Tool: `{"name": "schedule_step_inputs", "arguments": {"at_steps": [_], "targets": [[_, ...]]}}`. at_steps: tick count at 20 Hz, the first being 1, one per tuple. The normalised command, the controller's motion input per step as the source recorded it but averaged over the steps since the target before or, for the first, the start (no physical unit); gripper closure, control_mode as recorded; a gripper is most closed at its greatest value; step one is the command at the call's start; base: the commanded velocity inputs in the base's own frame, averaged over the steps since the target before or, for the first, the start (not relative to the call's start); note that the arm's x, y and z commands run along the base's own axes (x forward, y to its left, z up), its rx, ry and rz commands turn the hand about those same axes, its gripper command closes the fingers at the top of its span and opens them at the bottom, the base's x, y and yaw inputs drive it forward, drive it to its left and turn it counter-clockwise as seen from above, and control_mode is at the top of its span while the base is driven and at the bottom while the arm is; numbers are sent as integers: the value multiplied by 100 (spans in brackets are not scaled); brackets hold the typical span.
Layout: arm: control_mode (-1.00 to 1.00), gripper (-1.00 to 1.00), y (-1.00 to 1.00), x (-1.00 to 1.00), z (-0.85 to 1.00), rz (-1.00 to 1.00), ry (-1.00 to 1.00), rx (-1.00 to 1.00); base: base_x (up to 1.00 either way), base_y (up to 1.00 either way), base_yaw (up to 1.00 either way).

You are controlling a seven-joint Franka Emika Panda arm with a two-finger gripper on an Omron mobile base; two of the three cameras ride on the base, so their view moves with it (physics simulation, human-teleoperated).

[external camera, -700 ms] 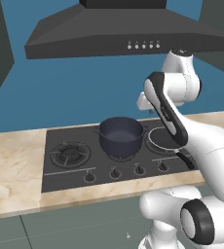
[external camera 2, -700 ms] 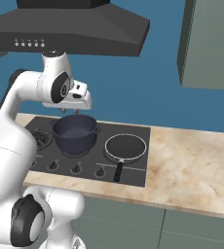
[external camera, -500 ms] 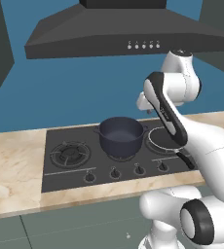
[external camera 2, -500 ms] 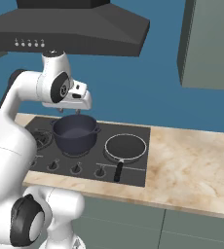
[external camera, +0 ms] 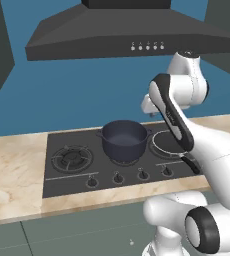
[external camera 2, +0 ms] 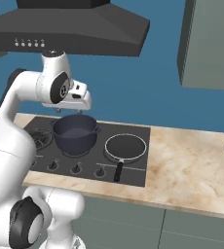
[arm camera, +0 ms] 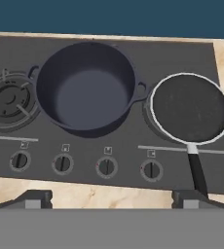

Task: Move the pot and pan from the stove into the sink.

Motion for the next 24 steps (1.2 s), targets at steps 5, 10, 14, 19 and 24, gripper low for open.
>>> {"name": "schedule_step_inputs", "arguments": {"at_steps": [5, 10, 14, 19, 24], "targets": [[-100, -100, 7, -62, 0, 0, -25, 1, 0, 0, 0], [-100, -100, 15, -39, -4, -3, -22, 1, 0, 0, 0], [-100, -100, 18, 3, -20, -11, -11, 0, 0, 0, 0], [-100, -100, 4, 2, -3, -2, -1, 2, 0, 0, 0], [-100, -100, -13, 0, -3, -1, 4, 19, 0, 0, 0]]}}
